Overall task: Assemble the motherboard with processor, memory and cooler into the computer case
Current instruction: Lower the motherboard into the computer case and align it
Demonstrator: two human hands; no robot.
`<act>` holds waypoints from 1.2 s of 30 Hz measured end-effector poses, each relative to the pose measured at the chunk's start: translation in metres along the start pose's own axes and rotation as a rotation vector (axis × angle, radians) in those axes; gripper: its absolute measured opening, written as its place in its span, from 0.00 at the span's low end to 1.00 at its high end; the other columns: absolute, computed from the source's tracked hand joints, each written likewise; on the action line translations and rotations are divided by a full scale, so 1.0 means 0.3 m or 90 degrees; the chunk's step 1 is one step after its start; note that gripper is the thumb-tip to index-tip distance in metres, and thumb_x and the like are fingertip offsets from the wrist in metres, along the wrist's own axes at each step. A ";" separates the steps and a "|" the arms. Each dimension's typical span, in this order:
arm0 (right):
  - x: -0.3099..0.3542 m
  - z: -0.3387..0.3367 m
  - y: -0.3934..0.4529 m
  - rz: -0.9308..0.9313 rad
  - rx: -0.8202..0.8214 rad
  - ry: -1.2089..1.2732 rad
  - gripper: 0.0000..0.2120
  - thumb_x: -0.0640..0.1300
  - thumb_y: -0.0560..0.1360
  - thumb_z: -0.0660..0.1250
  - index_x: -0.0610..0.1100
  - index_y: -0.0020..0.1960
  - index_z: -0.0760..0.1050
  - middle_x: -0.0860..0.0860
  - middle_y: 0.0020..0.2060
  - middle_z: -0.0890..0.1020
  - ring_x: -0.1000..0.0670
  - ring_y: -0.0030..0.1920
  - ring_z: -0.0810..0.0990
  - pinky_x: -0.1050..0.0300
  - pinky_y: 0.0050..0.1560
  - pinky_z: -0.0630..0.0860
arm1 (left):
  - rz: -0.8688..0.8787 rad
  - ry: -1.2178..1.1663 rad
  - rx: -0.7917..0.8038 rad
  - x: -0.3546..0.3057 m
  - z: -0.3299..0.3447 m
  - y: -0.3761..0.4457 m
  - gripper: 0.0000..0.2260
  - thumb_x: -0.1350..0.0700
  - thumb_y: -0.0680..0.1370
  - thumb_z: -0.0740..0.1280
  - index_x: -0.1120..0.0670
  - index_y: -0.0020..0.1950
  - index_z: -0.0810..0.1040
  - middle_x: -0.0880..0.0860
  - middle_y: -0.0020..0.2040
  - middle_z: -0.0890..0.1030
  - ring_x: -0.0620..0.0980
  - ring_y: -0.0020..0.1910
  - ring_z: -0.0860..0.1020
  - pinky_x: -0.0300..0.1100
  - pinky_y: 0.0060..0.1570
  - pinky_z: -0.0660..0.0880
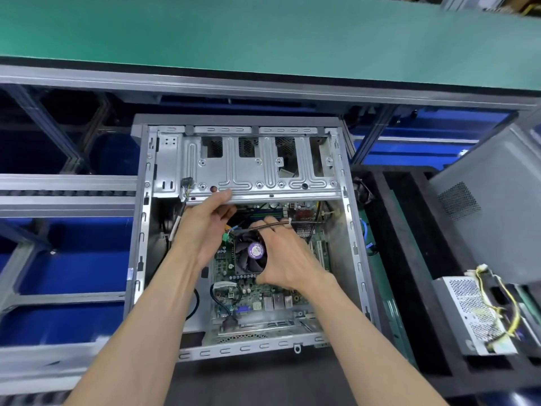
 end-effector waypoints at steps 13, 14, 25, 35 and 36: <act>0.021 -0.013 -0.030 0.001 0.015 -0.070 0.49 0.52 0.59 0.79 0.44 0.74 0.60 0.43 0.75 0.64 0.35 0.69 0.70 0.42 0.58 0.78 | -0.003 0.012 -0.015 -0.001 -0.003 0.006 0.03 0.63 0.75 0.70 0.55 0.42 0.82 0.51 0.44 0.82 0.46 0.44 0.80 0.38 0.47 0.77; 0.022 -0.013 -0.033 0.000 0.017 -0.076 0.49 0.52 0.59 0.79 0.43 0.74 0.60 0.42 0.75 0.65 0.35 0.69 0.69 0.42 0.57 0.78 | 0.000 0.011 -0.015 -0.002 0.000 0.005 0.05 0.63 0.75 0.70 0.55 0.41 0.83 0.51 0.43 0.83 0.46 0.43 0.81 0.38 0.47 0.77; 0.008 0.000 -0.055 -0.009 0.037 -0.099 0.44 0.51 0.58 0.79 0.41 0.67 0.63 0.43 0.63 0.74 0.36 0.68 0.70 0.42 0.52 0.80 | 0.013 0.001 -0.006 -0.001 0.010 0.005 0.15 0.65 0.76 0.68 0.51 0.31 0.84 0.48 0.40 0.83 0.45 0.41 0.81 0.36 0.44 0.78; -0.001 0.005 -0.058 -0.001 0.052 -0.098 0.46 0.50 0.58 0.79 0.41 0.69 0.61 0.44 0.64 0.73 0.36 0.70 0.68 0.41 0.52 0.80 | 0.012 -0.012 -0.017 -0.001 0.004 0.003 0.11 0.65 0.77 0.68 0.54 0.37 0.84 0.51 0.42 0.83 0.46 0.41 0.81 0.38 0.45 0.77; 0.000 0.005 -0.059 -0.002 0.054 -0.101 0.45 0.50 0.58 0.79 0.41 0.68 0.61 0.44 0.64 0.73 0.36 0.70 0.68 0.41 0.52 0.80 | 0.012 -0.010 -0.018 -0.001 0.004 0.004 0.10 0.65 0.77 0.68 0.54 0.38 0.83 0.51 0.42 0.83 0.46 0.41 0.81 0.38 0.45 0.77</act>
Point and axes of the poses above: each hand's wrist, its own y-axis towards the middle knuckle, its own z-axis out of the palm, x = y × z, the point moved 5 cm from there along y, towards the middle knuckle
